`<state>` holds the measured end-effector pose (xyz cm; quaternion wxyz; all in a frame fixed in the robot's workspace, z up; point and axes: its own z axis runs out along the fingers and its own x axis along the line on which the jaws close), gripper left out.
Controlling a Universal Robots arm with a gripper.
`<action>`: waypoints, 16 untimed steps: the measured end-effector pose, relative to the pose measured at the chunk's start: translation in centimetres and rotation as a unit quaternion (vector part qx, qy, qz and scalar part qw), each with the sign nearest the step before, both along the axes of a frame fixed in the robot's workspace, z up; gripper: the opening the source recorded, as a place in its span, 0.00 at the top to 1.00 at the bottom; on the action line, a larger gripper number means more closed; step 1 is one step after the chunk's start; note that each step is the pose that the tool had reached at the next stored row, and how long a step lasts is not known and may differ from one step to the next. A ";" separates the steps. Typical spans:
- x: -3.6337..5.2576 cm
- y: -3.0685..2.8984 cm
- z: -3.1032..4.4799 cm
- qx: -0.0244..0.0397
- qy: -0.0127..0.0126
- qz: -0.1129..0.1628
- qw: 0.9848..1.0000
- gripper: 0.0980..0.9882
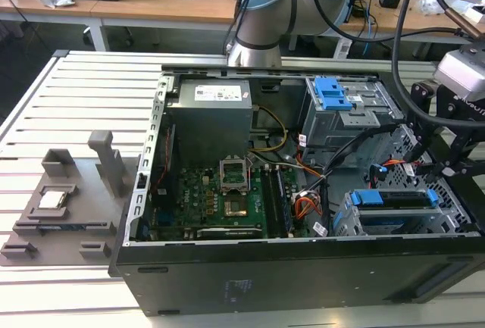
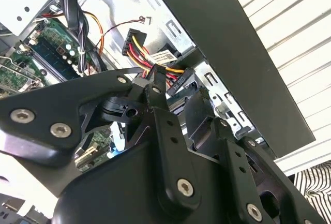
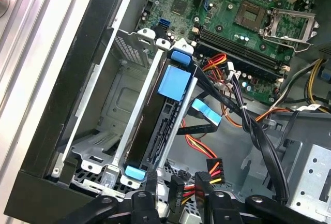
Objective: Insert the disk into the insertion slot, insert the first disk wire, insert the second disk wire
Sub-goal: 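Insert the first disk wire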
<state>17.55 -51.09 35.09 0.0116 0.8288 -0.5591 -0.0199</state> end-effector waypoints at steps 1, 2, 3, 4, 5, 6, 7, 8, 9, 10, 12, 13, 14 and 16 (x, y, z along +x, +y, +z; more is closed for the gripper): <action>0.00 0.00 0.00 0.000 0.000 0.000 1.000 0.65; 0.00 0.00 0.00 0.000 0.000 0.000 1.000 0.73; 0.00 -0.01 0.01 0.000 0.000 0.000 1.000 0.80; -0.01 0.00 0.01 0.000 0.000 0.000 1.000 0.87; 0.00 0.00 0.01 0.000 0.000 0.000 1.000 0.91; 0.00 0.00 0.01 0.000 0.000 0.001 1.000 0.91; 0.00 0.00 0.00 0.000 0.000 0.001 1.000 0.91; 0.00 0.00 0.00 0.000 0.000 0.001 1.000 0.91; 0.00 0.00 0.00 0.000 0.000 0.001 1.000 0.91; 0.00 0.00 0.00 0.000 0.000 0.001 1.000 0.91; -0.48 0.00 0.01 0.000 -0.001 0.001 1.000 0.91; -0.74 0.00 -0.01 0.000 -0.001 0.001 1.000 0.91; -0.98 0.01 -0.01 0.000 -0.002 0.001 1.000 0.91; -1.43 -0.02 -0.01 0.000 -0.003 0.001 1.000 0.91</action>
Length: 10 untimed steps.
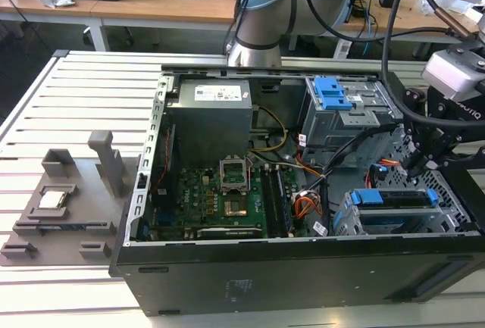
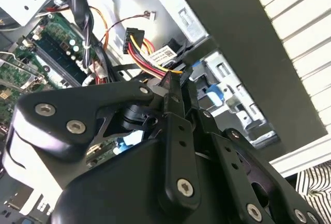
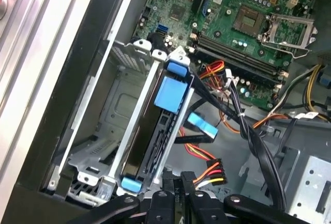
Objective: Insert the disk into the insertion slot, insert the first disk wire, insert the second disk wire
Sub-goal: 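Insert the first disk wire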
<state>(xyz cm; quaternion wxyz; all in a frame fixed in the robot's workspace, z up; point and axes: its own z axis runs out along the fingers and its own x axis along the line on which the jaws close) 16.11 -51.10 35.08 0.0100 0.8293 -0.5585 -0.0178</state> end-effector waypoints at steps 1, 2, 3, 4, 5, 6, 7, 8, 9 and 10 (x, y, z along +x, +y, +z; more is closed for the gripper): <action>-0.20 -0.04 0.01 0.000 0.000 0.000 1.000 0.91; -0.33 -0.10 0.01 0.000 0.000 0.000 1.000 0.91; -0.41 -0.20 0.02 0.000 0.000 0.000 1.000 0.91; -0.46 -0.31 0.01 0.000 0.000 0.000 1.000 0.91; -0.53 -0.48 0.01 0.000 0.000 0.000 1.000 0.91; -0.58 -0.60 0.01 0.000 -0.001 0.000 1.000 0.91; -0.68 -0.75 0.01 0.000 -0.001 0.000 1.000 0.91; -0.78 -0.82 0.01 0.000 -0.001 0.000 1.000 0.91; -0.88 -0.85 0.01 0.000 -0.001 0.000 1.000 0.91; -0.92 -0.86 0.01 0.000 -0.001 0.000 1.000 0.91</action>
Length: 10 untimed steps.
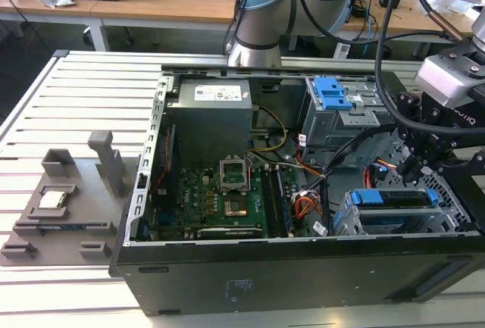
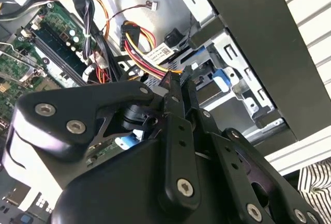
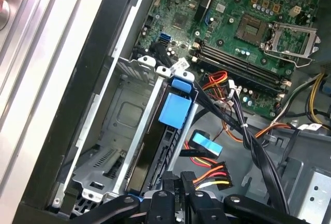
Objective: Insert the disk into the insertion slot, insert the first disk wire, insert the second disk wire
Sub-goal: 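Insert the first disk wire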
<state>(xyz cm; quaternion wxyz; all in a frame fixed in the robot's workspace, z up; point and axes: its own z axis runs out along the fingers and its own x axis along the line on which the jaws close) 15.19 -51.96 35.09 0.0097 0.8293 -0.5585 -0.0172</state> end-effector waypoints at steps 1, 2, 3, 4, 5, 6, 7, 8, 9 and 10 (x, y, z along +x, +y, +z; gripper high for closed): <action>0.00 0.00 0.00 0.000 0.000 0.000 1.000 0.92; 0.00 0.00 0.00 0.000 0.000 0.000 1.000 0.92; 0.00 0.00 0.00 0.000 0.000 0.000 1.000 0.92; -0.01 0.00 0.00 0.000 0.000 0.000 1.000 0.92; -0.01 0.00 0.00 0.000 0.000 0.000 1.000 0.92; -0.01 0.00 0.00 0.000 0.000 0.000 1.000 0.92; -0.01 0.00 0.00 0.000 0.000 0.000 1.000 0.92; -0.01 0.00 0.00 0.000 0.000 -0.003 1.000 0.92; -0.01 0.00 -0.02 0.000 0.000 -0.019 1.000 0.92; 0.00 0.01 -0.04 0.000 0.000 -0.027 1.000 0.92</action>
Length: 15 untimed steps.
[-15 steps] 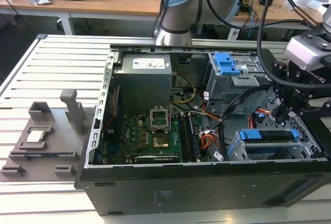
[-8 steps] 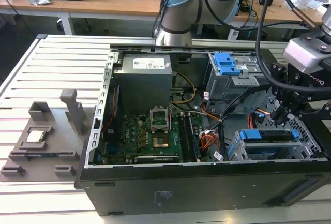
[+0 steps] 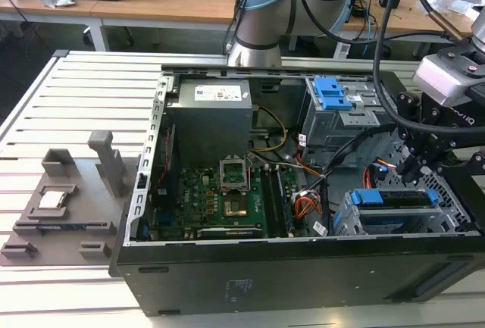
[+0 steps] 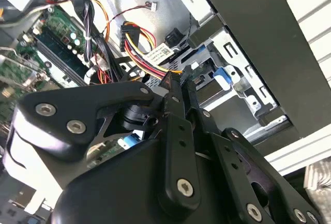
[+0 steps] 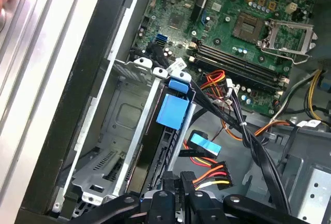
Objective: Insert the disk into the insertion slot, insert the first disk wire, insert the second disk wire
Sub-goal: 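Insert the first disk wire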
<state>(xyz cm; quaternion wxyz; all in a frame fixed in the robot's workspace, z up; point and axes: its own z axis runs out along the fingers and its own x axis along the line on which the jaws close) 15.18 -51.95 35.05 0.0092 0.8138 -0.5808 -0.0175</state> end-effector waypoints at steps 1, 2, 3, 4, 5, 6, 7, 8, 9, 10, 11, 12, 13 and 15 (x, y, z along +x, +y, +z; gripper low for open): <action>0.00 0.00 0.00 0.000 0.000 -0.011 1.000 0.92; 0.00 0.00 -0.02 0.000 0.000 -0.027 1.000 0.92; 0.00 0.00 -0.04 0.000 0.000 -0.039 0.999 0.92; 0.00 0.00 -0.05 0.000 0.000 -0.052 0.999 0.92; 0.00 0.00 -0.07 0.000 0.000 -0.060 0.998 0.92; 0.00 0.00 -0.08 0.000 0.000 -0.072 0.997 0.92; 0.00 -0.01 -0.08 0.001 0.000 -0.086 0.996 0.92; 0.00 -0.01 -0.10 0.007 0.001 -0.096 0.995 0.92; 0.00 -0.01 -0.09 0.020 0.002 -0.105 0.994 0.92; 0.00 -0.12 -0.10 0.024 0.002 -0.109 0.994 0.92; 0.00 -0.34 -0.10 0.024 0.002 -0.110 0.994 0.92; 0.00 -0.59 -0.10 0.024 0.002 -0.110 0.994 0.92; 0.00 -1.04 -0.11 0.023 0.002 -0.110 0.994 0.92; 0.00 -2.08 -0.13 0.022 0.002 -0.110 0.994 0.92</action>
